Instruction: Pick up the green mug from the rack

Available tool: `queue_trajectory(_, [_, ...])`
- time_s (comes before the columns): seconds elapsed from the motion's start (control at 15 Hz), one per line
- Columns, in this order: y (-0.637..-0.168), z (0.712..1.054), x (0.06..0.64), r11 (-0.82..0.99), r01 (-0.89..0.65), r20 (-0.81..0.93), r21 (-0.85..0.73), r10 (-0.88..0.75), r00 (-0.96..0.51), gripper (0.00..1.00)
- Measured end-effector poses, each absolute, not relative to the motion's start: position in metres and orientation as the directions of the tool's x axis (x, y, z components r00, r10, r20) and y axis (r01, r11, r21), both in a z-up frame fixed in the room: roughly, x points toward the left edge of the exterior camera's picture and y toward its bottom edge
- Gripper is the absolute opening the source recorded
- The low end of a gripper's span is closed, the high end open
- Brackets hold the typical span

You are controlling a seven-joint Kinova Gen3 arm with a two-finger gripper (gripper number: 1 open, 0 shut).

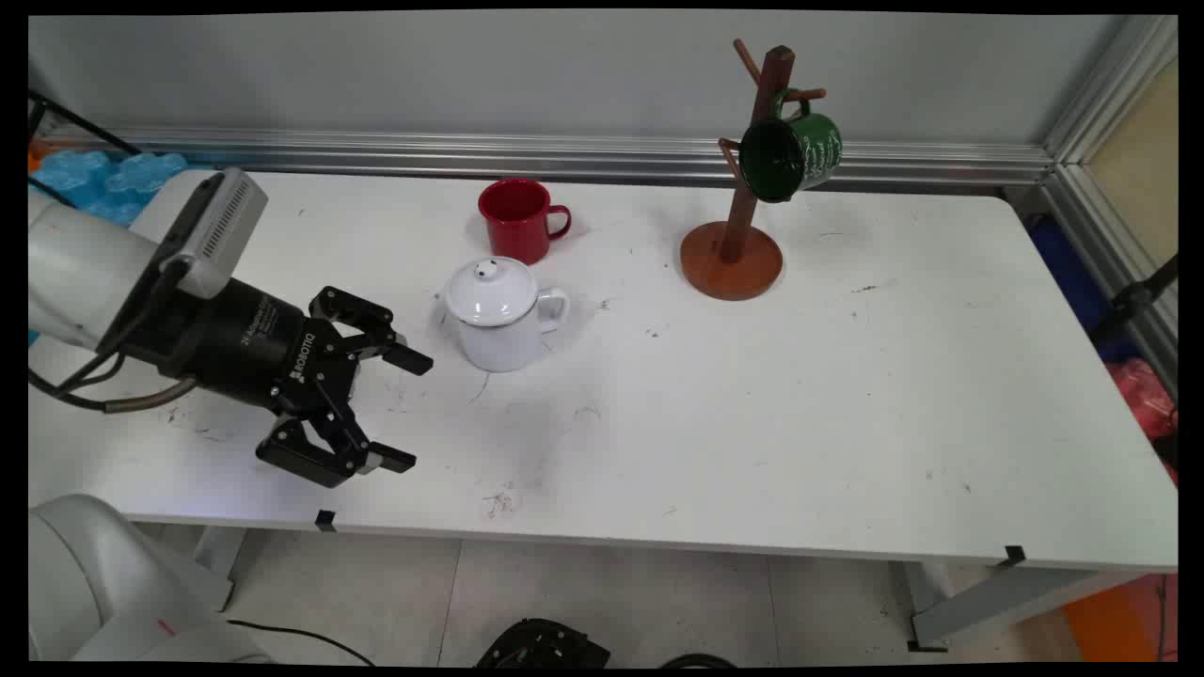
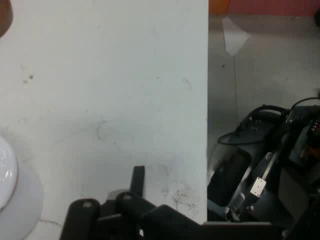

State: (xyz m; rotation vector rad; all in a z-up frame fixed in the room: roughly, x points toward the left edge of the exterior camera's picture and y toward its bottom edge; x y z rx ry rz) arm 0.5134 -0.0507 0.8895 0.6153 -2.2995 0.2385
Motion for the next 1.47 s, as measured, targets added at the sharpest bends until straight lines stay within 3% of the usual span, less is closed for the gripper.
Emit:
queue_trajectory(0.6, [-0.065,0.900,0.510,0.811,-0.581,0.717,0.064,-0.442,-0.539,1.00])
queue_trajectory(1.47, [-0.122,0.928,0.477,0.735,-0.669,0.746,0.109,-0.506,-0.434,1.00])
